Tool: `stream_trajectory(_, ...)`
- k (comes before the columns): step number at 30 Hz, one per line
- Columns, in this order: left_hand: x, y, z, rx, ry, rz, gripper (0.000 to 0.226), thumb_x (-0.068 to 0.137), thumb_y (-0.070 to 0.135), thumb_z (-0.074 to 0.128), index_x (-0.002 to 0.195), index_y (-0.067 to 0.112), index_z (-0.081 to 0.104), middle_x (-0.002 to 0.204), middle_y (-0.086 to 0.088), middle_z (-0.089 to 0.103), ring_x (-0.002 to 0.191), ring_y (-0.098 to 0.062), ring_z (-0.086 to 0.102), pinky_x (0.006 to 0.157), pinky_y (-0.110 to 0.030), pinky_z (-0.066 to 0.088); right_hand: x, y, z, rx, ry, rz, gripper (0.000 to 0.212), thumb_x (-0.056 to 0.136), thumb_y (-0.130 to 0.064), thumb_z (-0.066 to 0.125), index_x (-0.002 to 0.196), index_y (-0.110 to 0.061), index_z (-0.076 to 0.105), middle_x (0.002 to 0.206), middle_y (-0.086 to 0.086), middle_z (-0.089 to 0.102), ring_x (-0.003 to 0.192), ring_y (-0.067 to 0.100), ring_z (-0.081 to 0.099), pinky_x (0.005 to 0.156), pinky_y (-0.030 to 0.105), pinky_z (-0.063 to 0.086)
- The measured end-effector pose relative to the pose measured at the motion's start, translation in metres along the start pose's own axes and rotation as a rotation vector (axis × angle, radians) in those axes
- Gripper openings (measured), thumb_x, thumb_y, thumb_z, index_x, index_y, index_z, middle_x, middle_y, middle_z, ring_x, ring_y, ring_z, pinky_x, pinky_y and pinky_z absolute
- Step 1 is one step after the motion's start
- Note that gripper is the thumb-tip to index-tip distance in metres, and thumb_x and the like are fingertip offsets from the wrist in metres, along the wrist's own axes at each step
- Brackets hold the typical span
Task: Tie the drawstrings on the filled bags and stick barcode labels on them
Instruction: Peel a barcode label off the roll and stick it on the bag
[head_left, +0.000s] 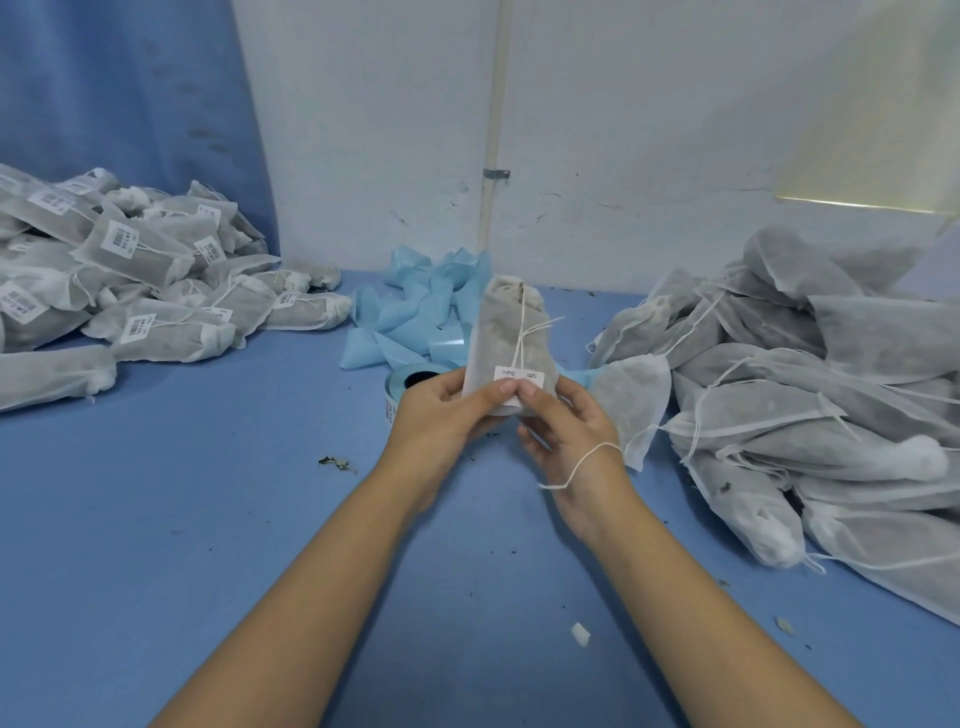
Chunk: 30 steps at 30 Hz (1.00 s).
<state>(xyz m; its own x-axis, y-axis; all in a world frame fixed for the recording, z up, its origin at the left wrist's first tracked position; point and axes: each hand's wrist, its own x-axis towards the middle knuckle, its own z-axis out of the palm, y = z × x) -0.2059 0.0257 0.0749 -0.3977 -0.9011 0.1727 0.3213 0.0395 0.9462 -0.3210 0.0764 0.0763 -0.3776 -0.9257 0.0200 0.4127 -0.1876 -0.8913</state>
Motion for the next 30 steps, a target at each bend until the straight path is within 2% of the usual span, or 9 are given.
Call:
stream_trajectory(7, 0.000, 0.006, -0.004, -0.170, -0.011, -0.132, 0.023, 0.075, 0.026, 0.071, 0.090, 0.009, 0.071, 0.091, -0.006, 0.075, 0.085, -0.015, 0.072, 0.066, -0.020, 0.055, 0.001, 0.001, 0.001, 0.050, 0.021, -0.035, 0.009, 0.088, -0.014, 0.066, 0.095, -0.011, 0.064, 0.081, 0.000, 0.069, 0.065, 0.007, 0.063, 0.058, 0.017, 0.050)
stream_trajectory(11, -0.003, 0.007, -0.002, 0.150, 0.021, -0.148, 0.032, 0.087, 0.038, 0.062, 0.080, 0.007, 0.066, 0.056, -0.006, 0.063, 0.044, -0.014, 0.054, 0.042, -0.019, 0.043, 0.003, 0.001, 0.000, 0.027, 0.066, -0.060, 0.010, 0.088, -0.015, 0.065, 0.096, -0.009, 0.064, 0.077, -0.001, 0.067, 0.062, 0.007, 0.059, 0.058, 0.017, 0.049)
stream_trajectory(14, -0.001, 0.010, 0.004, 0.023, 0.126, -0.136, 0.026, 0.090, 0.030, 0.061, 0.079, 0.006, 0.058, 0.046, 0.000, 0.051, 0.037, -0.010, 0.041, 0.035, -0.017, 0.031, 0.003, 0.003, 0.000, -0.009, 0.072, -0.033, 0.011, 0.087, -0.020, 0.066, 0.096, -0.013, 0.066, 0.079, -0.002, 0.066, 0.063, 0.007, 0.059, 0.059, 0.017, 0.046)
stream_trajectory(16, 0.003, 0.019, 0.003, -0.396, 0.276, -0.081, 0.013, 0.092, 0.019, 0.060, 0.086, 0.007, 0.058, 0.058, 0.001, 0.061, 0.048, -0.007, 0.057, 0.041, -0.016, 0.043, 0.003, 0.003, 0.000, -0.022, 0.075, -0.016, 0.005, 0.086, -0.022, 0.067, 0.089, -0.018, 0.066, 0.075, -0.007, 0.068, 0.059, 0.006, 0.059, 0.057, 0.016, 0.046)
stream_trajectory(18, 0.009, 0.027, -0.007, -0.685, 0.286, 0.023, 0.011, 0.093, 0.011, 0.056, 0.102, 0.004, 0.058, 0.099, -0.002, 0.069, 0.091, -0.011, 0.068, 0.064, -0.024, 0.057, 0.004, 0.005, -0.002, -0.066, 0.084, -0.030, 0.004, 0.086, -0.020, 0.068, 0.089, -0.018, 0.067, 0.074, -0.009, 0.068, 0.059, 0.004, 0.060, 0.056, 0.015, 0.048)
stream_trajectory(22, 0.009, 0.029, -0.017, -0.578, 0.222, 0.039, 0.066, 0.092, -0.003, 0.051, 0.149, 0.004, 0.019, 0.152, 0.000, 0.032, 0.127, -0.013, 0.049, 0.092, -0.037, 0.052, 0.007, 0.010, -0.009, -0.349, 0.190, -0.184, 0.021, 0.087, -0.004, 0.066, 0.104, -0.016, 0.062, 0.093, -0.004, 0.062, 0.060, -0.003, 0.056, 0.058, 0.009, 0.045)
stream_trajectory(24, 0.006, 0.026, -0.013, -0.467, 0.172, 0.009, 0.068, 0.092, -0.004, 0.050, 0.150, 0.007, 0.015, 0.151, -0.002, 0.036, 0.124, -0.016, 0.053, 0.092, -0.038, 0.051, 0.006, 0.012, -0.013, -0.530, 0.258, -0.301, 0.033, 0.087, 0.004, 0.057, 0.109, -0.020, 0.057, 0.111, 0.006, 0.059, 0.073, 0.001, 0.056, 0.063, 0.008, 0.043)
stream_trajectory(27, 0.002, 0.019, -0.004, -0.326, 0.112, -0.027, 0.049, 0.093, -0.003, 0.048, 0.140, 0.005, 0.036, 0.131, -0.004, 0.060, 0.107, -0.018, 0.066, 0.086, -0.032, 0.055, 0.007, 0.007, -0.017, -0.578, 0.335, -0.415, 0.048, 0.086, 0.011, 0.046, 0.128, -0.012, 0.048, 0.132, 0.009, 0.050, 0.110, 0.017, 0.056, 0.085, 0.014, 0.044)
stream_trajectory(30, -0.001, 0.017, 0.005, -0.169, 0.048, -0.061, 0.030, 0.094, 0.001, 0.049, 0.122, 0.008, 0.055, 0.110, -0.002, 0.071, 0.092, -0.016, 0.071, 0.073, -0.022, 0.056, 0.008, 0.002, -0.022, -0.832, 0.379, -0.488, 0.053, 0.085, 0.009, 0.049, 0.136, -0.004, 0.044, 0.150, 0.006, 0.033, 0.140, 0.018, 0.030, 0.108, 0.015, 0.023)
